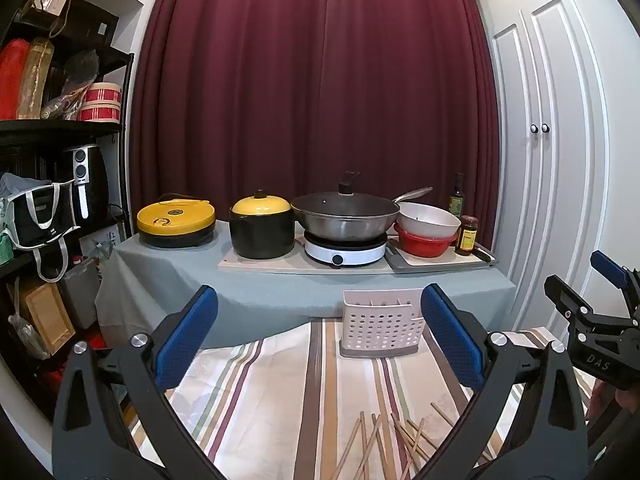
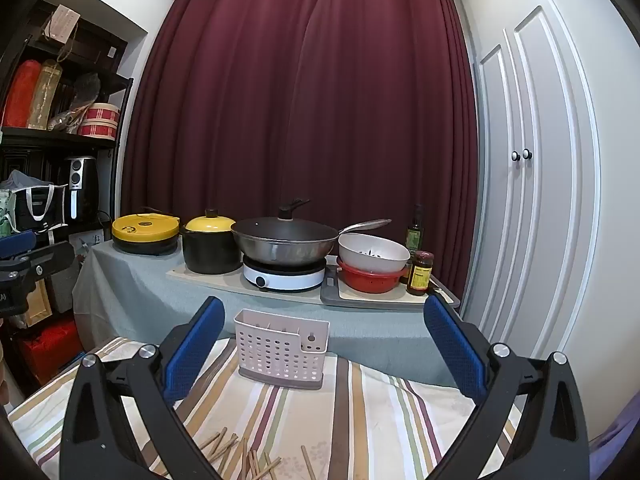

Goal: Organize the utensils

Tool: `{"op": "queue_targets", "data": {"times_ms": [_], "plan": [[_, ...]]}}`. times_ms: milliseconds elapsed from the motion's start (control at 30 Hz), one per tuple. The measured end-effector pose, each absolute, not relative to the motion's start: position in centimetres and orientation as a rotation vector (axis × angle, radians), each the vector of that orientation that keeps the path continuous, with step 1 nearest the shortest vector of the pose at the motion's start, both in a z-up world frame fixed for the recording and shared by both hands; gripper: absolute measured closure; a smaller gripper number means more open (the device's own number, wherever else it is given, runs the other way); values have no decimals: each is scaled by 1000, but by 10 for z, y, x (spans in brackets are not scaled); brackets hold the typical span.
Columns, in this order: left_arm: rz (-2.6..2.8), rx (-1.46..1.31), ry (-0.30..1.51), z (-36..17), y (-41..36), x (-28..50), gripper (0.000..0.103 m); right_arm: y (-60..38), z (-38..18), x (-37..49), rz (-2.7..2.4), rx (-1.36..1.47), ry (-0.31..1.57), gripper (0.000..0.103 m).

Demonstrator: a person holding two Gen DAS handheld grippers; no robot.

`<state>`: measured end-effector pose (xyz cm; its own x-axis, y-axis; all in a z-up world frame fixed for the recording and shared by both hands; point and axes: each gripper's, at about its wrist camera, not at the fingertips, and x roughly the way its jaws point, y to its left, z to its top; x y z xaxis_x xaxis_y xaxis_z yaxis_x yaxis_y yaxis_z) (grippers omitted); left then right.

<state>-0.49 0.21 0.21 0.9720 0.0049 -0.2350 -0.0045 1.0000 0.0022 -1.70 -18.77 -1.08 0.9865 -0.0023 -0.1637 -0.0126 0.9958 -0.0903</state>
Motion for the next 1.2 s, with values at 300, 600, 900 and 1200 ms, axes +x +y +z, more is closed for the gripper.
{"op": "queue_targets", "data": {"times_ms": [300,600,900,1200], "plan": [[9,26,229,5,-6,-9,4,-187,-12,-18,6,-91,163,6],[7,20,229,6,-5,-13,4,-187,-9,-15,8,-93,162,5],[8,11,240,7,-5,-11,4,-186,-7,-16,10,-97,159,5],[7,19,250,7,-1,-10,4,-186,-6,-15,13,-98,161,5]]}}
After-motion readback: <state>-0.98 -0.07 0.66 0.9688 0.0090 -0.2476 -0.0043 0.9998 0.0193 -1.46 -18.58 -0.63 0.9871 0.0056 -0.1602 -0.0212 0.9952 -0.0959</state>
